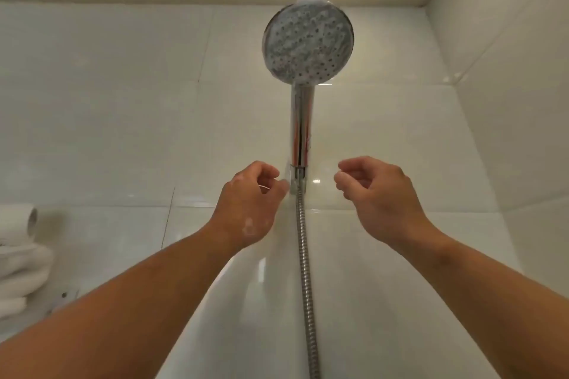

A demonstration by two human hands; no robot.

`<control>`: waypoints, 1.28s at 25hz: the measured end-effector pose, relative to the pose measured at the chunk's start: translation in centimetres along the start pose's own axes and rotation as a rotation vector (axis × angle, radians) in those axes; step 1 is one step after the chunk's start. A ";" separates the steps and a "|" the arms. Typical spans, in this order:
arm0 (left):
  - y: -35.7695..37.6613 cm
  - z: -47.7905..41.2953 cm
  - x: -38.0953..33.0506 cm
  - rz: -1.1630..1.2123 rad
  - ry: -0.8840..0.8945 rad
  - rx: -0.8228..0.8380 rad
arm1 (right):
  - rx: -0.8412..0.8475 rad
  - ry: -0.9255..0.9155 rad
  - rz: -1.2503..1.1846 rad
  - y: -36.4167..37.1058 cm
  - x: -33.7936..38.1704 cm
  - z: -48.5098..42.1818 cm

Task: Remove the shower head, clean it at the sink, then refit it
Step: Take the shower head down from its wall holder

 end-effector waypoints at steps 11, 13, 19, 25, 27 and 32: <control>2.7 -5.3 -2.5 0.005 0.233 -0.065 | 0.136 -0.116 -0.146 5.2 4.0 -5.9; 2.7 -5.5 -2.5 0.013 0.242 -0.063 | 0.091 -0.126 -0.166 5.1 4.4 -6.1; 1.5 -7.5 -4.0 0.062 0.247 -0.065 | 0.083 -0.132 -0.149 4.5 6.7 -7.6; 0.7 -8.0 -4.9 0.107 0.188 -0.009 | 0.138 -0.107 -0.097 4.0 7.7 -8.7; 0.6 -8.1 -5.3 0.095 0.175 -0.002 | 0.130 -0.096 -0.094 3.8 8.0 -8.9; -0.2 -8.4 -6.7 0.065 0.150 -0.032 | 0.136 -0.045 -0.155 2.5 9.2 -9.0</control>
Point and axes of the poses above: each hand's wrist, its own z-axis away from the middle knuckle, its own y-axis out of the palm, x = y × z, the point moved 9 cm from there along -z, towards the middle knuckle, and after that the axes turned 9 degrees about y, right-handed, at the moved point
